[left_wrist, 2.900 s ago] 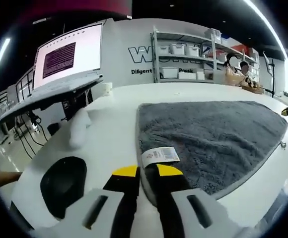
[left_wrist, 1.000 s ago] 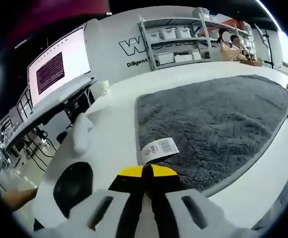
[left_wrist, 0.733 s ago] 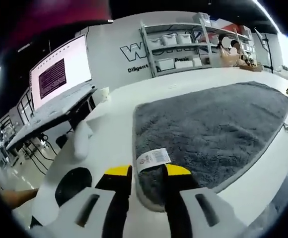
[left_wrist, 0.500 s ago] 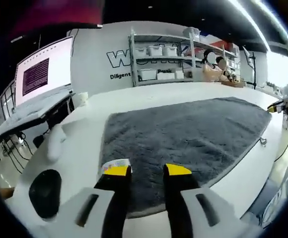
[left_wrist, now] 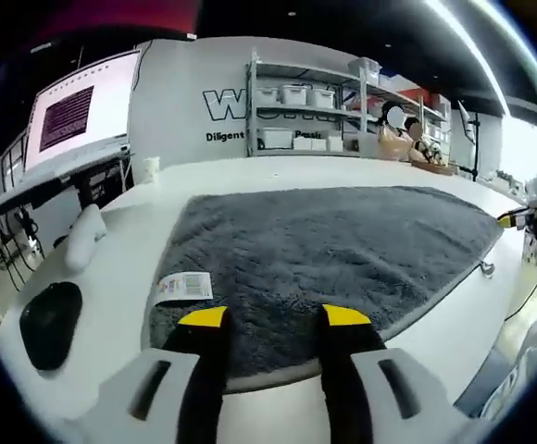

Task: Open the folded towel by lifting each exposed corner and separating the folded layers until the towel lies flat within the target outline without major curled edges

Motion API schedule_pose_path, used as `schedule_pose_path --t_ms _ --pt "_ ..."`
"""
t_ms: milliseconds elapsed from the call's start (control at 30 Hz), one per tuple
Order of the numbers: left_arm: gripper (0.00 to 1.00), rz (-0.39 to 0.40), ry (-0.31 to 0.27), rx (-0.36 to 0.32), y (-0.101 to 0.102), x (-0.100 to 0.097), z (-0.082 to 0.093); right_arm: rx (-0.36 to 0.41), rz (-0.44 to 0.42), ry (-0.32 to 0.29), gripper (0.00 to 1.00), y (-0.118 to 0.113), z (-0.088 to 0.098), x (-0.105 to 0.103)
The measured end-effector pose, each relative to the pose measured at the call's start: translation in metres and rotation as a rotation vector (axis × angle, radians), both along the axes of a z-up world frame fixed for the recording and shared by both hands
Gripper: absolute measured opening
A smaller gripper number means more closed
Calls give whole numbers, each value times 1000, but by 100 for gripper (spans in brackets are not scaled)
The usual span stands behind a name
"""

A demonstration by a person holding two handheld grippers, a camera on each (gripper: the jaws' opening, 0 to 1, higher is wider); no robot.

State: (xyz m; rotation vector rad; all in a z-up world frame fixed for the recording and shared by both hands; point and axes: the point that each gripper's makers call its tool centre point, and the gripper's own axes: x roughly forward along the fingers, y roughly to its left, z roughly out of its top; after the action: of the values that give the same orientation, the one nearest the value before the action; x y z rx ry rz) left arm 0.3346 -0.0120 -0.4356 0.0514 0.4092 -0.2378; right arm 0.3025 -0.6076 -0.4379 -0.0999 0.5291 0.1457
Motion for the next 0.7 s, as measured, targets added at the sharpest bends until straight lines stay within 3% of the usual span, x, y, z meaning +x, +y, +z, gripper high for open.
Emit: schedule_pose_path --t_ms 200,700 --pt "37 1 -14 29 0 -2 -2 16 -12 5 24 1 -4 -3" --pt "37 -15 8 11 5 -2 -2 27 30 30 27 -2 -6 -6"
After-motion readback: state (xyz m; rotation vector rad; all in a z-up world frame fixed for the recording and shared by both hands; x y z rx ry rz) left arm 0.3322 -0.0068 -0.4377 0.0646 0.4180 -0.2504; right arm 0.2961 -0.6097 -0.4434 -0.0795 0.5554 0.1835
